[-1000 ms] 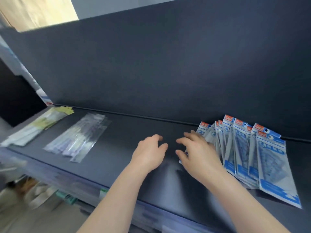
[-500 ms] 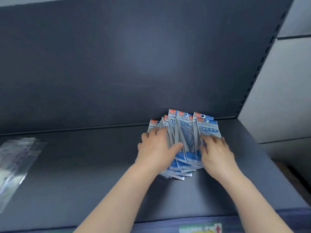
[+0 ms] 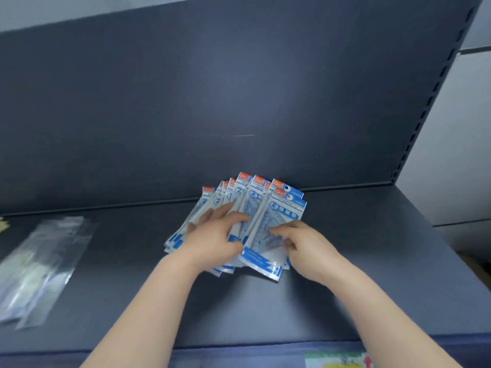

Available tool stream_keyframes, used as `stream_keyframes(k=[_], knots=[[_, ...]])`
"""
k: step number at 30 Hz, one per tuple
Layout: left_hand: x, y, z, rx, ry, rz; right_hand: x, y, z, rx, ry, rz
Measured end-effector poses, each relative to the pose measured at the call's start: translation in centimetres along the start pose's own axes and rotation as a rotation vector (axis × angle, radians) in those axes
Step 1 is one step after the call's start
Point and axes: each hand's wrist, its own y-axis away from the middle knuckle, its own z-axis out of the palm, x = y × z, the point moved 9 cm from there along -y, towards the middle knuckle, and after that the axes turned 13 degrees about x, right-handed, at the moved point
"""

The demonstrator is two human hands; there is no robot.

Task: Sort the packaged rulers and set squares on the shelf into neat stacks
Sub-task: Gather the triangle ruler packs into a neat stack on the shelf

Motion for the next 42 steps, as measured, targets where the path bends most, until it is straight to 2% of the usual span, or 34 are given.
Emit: stream_keyframes(k=[4,8,11,17,20,27,32,35,37,39,42], knots=[[-4.7,0.1,-3.0,0.051,0.033,-0.059,-5.0,-0.7,3.9,-0.043,-0.062,-0.071],[-7.4,0.7,-5.2,0.263,-0.082,-0.193,-6.8,-0.9,4.2,0.081,0.111,-0.098],[-8.1,1.0,-4.7,0.239,-0.163,-0.274,-6.8,-0.8,4.2,0.13,0.125,-0.071],[-7.3,-0.1,-4.5,0.266,-0.169,-0.272,-6.4,-0.9,4.0,0.171,0.083,-0.013],[-7.3,-0.6,-4.3,0.227,-0.202,-0.305,-6.4,-0.7,3.8,0.195,0.046,-0.002],[-2.6,-1.3,-2.9,0.139,-0.046,-0.147,-5.0,-0.5,3.8,0.189,-0.086,0.049],[-0.5,-1.3,-3.3,0.159,-0.085,-0.078,-3.3,0.3,2.4,0.204,-0.215,0.056],[1.1,-1.1,-3.0,0.155,0.135,-0.059,-0.8,1.1,-0.6,0.342,-0.247,0.162],[3.4,-0.9,-2.6,0.158,0.513,-0.007,0.2,1.6,-2.9,0.409,-0.457,0.209],[6.2,-0.5,-2.4,0.125,0.832,0.049,0.3,2.0,-4.9,0.406,-0.724,0.204],[10.0,-0.2,-1.8,0.09,1.04,0.134,0.5,2.9,-8.5,0.487,-0.767,0.106]])
